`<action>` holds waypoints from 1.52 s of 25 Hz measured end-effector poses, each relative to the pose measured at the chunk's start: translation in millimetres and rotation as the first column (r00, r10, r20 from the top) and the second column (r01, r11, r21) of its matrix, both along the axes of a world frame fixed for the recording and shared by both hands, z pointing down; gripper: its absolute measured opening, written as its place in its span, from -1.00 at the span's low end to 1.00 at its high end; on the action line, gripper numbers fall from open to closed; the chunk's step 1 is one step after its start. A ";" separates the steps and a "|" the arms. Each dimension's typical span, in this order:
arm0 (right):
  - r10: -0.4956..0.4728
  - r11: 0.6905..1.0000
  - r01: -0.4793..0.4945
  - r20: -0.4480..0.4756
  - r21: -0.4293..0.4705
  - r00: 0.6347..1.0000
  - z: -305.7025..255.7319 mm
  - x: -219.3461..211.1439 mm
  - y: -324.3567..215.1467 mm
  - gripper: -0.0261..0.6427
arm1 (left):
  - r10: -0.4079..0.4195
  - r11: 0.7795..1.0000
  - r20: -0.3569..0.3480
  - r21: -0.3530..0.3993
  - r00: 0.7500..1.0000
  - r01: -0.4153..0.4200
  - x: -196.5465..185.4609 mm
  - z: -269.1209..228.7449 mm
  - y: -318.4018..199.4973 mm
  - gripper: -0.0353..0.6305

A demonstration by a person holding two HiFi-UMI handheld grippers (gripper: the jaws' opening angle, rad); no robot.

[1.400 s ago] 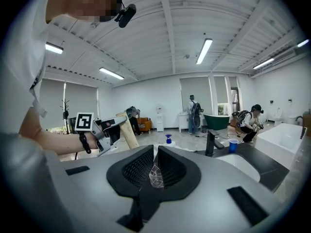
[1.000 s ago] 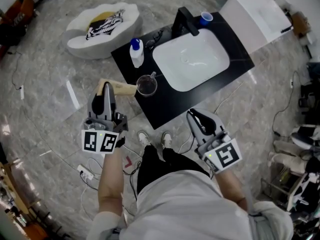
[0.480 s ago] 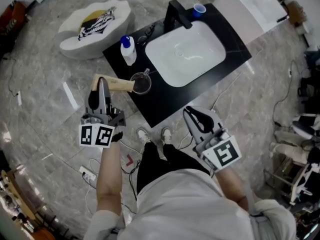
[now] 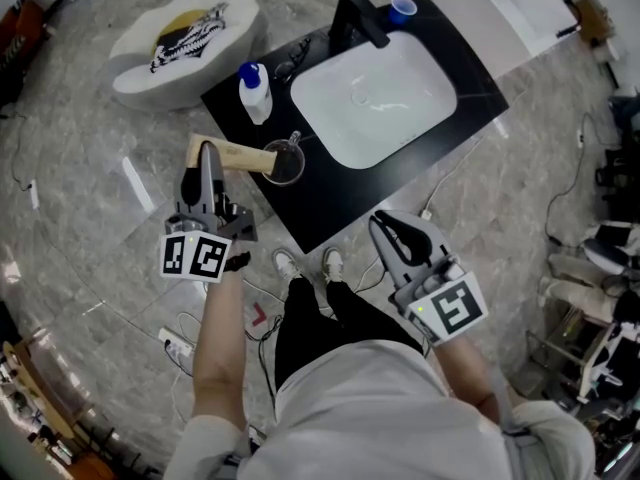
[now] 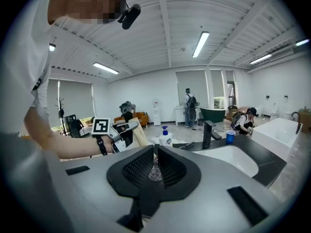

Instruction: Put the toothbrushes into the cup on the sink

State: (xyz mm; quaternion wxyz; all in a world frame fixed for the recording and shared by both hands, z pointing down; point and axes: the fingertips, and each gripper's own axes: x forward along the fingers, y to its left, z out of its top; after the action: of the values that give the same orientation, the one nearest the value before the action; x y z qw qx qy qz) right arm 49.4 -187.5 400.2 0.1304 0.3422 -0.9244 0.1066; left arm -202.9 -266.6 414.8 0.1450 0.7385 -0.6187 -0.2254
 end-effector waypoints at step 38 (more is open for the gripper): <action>0.128 0.990 -0.132 -0.072 -0.050 0.989 33.9 21.6 -8.3 -0.77 | 0.107 0.983 -0.184 -0.126 0.977 -0.131 24.2 96.3 -36.4 -0.80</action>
State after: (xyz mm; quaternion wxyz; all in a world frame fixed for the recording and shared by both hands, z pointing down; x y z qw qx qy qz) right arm 71.0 -195.8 434.1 0.1642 0.4015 -0.8918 0.1283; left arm -178.7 -303.0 511.2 0.2630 0.7395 -0.5721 -0.2379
